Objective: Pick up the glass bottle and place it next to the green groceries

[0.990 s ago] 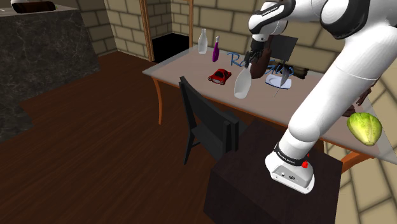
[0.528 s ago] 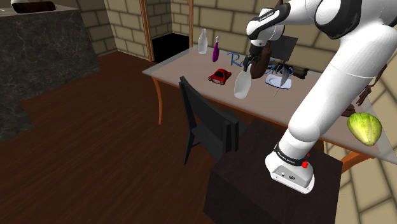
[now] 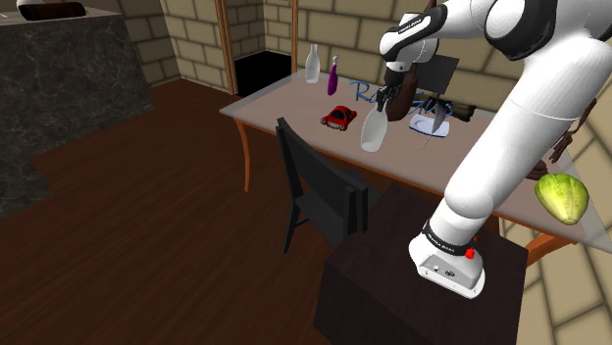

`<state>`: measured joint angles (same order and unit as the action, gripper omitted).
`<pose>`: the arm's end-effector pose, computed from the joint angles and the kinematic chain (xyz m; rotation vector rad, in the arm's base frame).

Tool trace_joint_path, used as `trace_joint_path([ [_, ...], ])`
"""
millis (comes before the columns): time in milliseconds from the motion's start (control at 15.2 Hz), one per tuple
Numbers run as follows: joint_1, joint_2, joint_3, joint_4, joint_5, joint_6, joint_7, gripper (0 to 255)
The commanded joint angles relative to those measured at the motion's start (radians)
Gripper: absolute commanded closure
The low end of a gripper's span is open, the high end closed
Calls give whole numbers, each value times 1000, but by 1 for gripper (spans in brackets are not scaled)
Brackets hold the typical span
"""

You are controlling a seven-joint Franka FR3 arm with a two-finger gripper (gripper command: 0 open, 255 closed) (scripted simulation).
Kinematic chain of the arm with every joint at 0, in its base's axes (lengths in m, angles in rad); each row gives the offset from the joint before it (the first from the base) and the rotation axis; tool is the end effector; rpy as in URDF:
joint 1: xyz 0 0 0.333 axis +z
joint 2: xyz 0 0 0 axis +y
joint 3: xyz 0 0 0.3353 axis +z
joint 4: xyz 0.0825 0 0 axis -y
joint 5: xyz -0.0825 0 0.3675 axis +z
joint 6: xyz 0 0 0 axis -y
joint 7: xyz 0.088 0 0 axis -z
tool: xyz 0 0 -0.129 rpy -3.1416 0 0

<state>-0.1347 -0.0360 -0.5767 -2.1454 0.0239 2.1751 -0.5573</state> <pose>0.3974 -0.3430 0.4274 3.1252 -0.2622 0.1124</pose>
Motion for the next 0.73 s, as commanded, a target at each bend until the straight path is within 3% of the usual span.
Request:
trace_joint_path([
  [0, 0, 0, 0, 0, 0, 0, 0, 255],
  [396, 0, 0, 0, 0, 0, 0, 0, 255],
  [660, 1, -23, 3, 33, -16, -52, 13, 255],
])
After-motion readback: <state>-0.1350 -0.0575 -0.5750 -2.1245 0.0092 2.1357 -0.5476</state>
